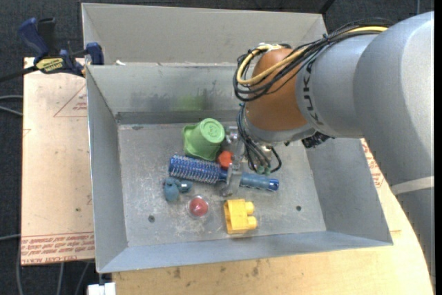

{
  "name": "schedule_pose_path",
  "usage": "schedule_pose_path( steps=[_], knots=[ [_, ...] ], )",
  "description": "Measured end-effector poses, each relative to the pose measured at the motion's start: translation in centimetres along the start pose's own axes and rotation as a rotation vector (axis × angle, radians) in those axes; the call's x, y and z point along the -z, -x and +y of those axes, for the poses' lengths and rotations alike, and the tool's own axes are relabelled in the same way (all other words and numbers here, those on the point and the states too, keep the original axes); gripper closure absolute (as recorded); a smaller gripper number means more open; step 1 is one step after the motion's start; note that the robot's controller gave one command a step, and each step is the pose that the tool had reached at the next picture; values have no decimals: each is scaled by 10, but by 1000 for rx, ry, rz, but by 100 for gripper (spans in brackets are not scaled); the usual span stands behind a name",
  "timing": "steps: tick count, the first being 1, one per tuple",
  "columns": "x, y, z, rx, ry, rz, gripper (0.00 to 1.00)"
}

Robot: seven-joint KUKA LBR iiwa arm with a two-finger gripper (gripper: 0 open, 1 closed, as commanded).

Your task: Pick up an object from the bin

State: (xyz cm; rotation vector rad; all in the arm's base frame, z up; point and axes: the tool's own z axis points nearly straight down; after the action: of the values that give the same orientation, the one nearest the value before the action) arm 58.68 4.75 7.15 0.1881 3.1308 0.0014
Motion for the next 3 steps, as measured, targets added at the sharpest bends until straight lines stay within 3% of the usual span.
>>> schedule_pose_path(
  steps=[1,2,3],
  knots=[
    [7,5,1,-1,3,-17,100],
    [34,6,1,1,0,0,100],
    [58,7,2,2,0,2,100]
  ],
)
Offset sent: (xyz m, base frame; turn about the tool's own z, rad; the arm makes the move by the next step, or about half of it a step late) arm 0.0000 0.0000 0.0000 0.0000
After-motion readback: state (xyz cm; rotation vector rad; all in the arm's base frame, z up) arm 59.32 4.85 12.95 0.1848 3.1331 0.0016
